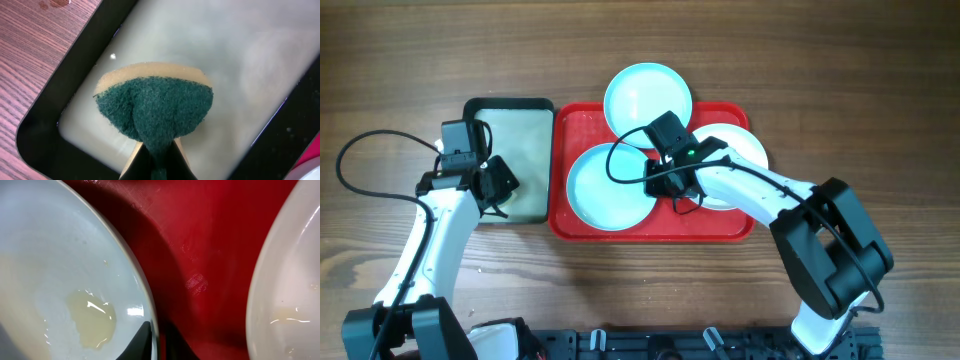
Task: Clean dirty plates on tray and stack at the side
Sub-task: 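Return the sponge with the left gripper to the water tray, then lift the blue plate with the right gripper and tilt it upward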
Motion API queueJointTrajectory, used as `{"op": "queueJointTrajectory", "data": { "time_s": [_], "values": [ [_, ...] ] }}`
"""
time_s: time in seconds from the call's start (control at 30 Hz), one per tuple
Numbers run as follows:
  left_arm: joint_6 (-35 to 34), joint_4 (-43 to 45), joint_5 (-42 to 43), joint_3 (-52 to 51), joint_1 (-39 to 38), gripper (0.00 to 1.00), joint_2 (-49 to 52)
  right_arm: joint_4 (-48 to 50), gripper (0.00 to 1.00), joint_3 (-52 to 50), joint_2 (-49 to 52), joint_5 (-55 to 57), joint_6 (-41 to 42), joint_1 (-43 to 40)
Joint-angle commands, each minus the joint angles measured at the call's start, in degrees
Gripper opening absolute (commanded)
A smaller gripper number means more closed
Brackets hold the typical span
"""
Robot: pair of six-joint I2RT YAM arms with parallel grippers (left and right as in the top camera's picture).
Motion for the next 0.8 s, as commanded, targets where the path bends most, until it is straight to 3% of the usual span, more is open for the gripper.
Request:
{"op": "queueJointTrajectory", "data": {
  "time_s": [0.0,0.23,0.4,0.77],
  "values": [
    [0.7,0.33,0.48,-0.57,0.26,0.04,-0.63,0.48,0.08,-0.09,1.42,-0.04,-0.02,0.44],
    [1.03,0.87,0.5,-0.57,0.22,0.04,-0.63,0.66,0.08,-0.09,1.42,-0.04,-0.04,0.48],
    [5.46,1.49,1.64,-0.57,-0.35,0.04,-0.63,1.14,0.04,0.33,1.25,-0.31,-0.15,0.42],
    [4.66,2.8,0.37,-0.57,-0.22,0.04,-0.63,-14.19,0.04,11.21,-8.39,3.23,-3.3,0.44]
  ]
}}
